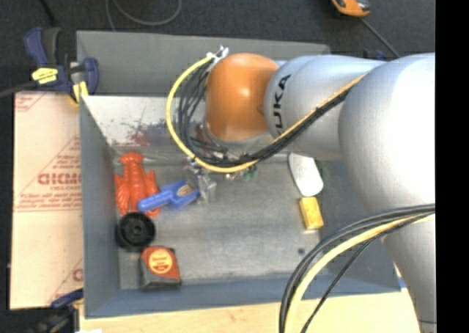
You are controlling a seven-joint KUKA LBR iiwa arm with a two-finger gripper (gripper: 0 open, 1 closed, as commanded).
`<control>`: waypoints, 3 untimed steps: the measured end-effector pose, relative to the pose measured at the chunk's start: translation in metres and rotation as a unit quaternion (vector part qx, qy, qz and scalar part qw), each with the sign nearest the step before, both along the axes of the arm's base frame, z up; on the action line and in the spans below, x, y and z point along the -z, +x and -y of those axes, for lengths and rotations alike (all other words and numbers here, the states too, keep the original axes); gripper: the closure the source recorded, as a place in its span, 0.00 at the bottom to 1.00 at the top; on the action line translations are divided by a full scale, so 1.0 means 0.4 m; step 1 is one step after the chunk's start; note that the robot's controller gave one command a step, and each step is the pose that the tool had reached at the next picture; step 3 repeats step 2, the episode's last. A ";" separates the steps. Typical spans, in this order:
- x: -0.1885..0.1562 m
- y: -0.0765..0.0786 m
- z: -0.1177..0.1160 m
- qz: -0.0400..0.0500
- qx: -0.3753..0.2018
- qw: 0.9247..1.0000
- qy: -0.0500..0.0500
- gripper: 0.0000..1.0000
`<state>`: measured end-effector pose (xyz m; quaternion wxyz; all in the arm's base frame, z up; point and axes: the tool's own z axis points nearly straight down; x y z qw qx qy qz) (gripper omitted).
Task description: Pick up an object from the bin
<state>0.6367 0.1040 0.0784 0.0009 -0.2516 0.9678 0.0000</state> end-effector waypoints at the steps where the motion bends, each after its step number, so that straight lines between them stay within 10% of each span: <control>1: -0.062 -0.001 -0.015 0.000 -0.005 1.000 0.000 1.00; 3: -0.115 0.042 -0.042 0.002 -0.009 1.000 0.000 1.00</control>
Offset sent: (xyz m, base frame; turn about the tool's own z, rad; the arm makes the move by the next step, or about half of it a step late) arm 0.0163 0.0200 0.0462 -0.0258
